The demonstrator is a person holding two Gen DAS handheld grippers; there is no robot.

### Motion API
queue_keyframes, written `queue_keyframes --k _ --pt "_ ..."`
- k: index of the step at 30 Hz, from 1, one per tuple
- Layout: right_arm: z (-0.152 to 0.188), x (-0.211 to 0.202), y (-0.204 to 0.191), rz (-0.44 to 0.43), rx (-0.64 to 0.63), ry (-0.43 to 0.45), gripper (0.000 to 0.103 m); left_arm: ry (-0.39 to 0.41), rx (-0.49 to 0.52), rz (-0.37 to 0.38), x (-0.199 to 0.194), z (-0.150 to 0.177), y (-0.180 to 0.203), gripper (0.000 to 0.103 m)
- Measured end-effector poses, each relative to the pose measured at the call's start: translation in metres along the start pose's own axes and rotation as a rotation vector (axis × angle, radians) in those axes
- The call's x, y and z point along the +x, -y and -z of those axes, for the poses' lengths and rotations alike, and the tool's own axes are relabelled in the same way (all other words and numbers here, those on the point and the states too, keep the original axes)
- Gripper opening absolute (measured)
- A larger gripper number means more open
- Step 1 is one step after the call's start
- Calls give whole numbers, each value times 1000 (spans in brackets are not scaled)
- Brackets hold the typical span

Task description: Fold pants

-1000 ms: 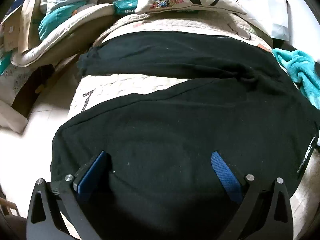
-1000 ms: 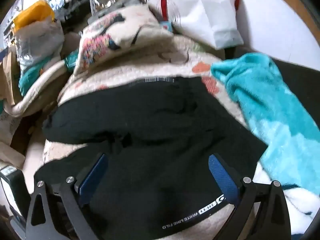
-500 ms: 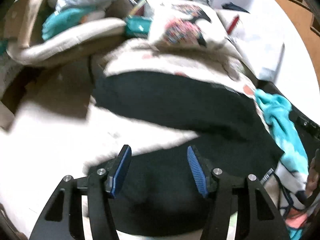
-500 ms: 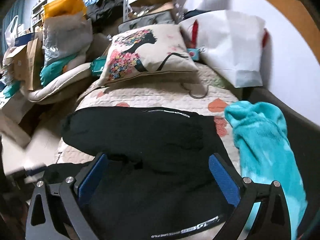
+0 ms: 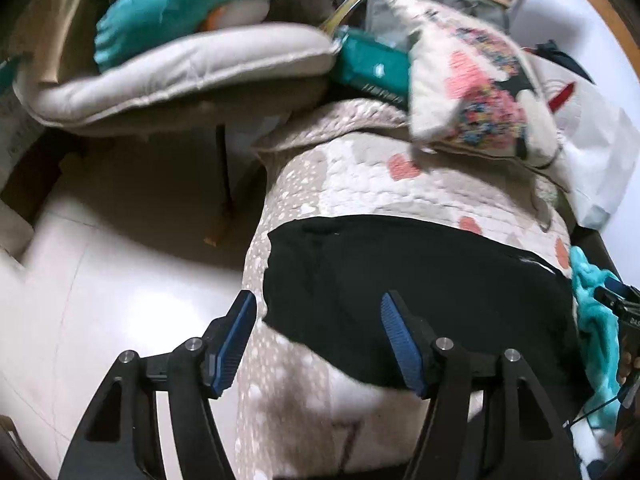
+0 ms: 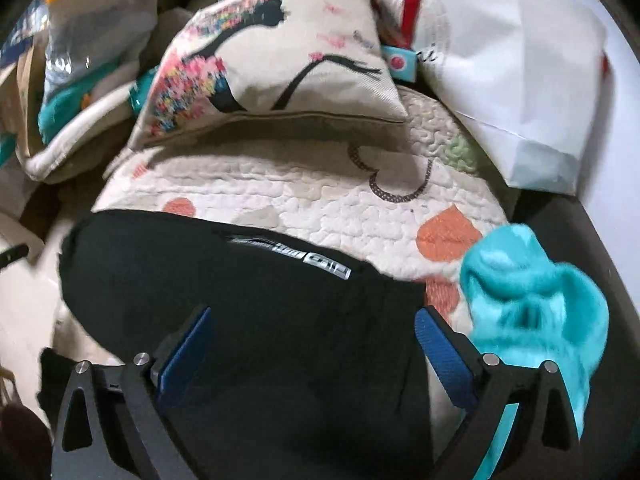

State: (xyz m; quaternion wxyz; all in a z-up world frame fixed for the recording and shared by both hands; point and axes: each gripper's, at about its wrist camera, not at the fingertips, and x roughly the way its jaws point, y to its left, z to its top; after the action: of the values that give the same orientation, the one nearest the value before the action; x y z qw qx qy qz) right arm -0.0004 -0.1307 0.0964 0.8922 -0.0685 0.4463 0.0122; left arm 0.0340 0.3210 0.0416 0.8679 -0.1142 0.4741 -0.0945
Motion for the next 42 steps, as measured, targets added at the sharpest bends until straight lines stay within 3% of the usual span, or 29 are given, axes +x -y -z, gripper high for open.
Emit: queue_keyframes --k 6,11,21,27,31,36,42 --pt "-23 46 6 -56 2 -36 100 -23 -71 11 60 -4 0 64" --pt "-37 83 -3 -102 -12 -68 99 -34 -55 30 69 1 8 64" --pt "-54 117 -20 -169 2 -72 98 -16 -43 -17 78 6 11 65" --pt "-44 90 -26 -165 57 0 98 87 -19 -166 34 15 27 65" --pt "-23 64 -34 -191 78 20 99 117 -49 -123 0 31 49 67" --pt "-2 43 -37 -174 110 60 99 135 -42 -83 -12 45 78 69" --pt "10 31 -31 -140 131 116 99 244 33 -194 -30 51 96 69"
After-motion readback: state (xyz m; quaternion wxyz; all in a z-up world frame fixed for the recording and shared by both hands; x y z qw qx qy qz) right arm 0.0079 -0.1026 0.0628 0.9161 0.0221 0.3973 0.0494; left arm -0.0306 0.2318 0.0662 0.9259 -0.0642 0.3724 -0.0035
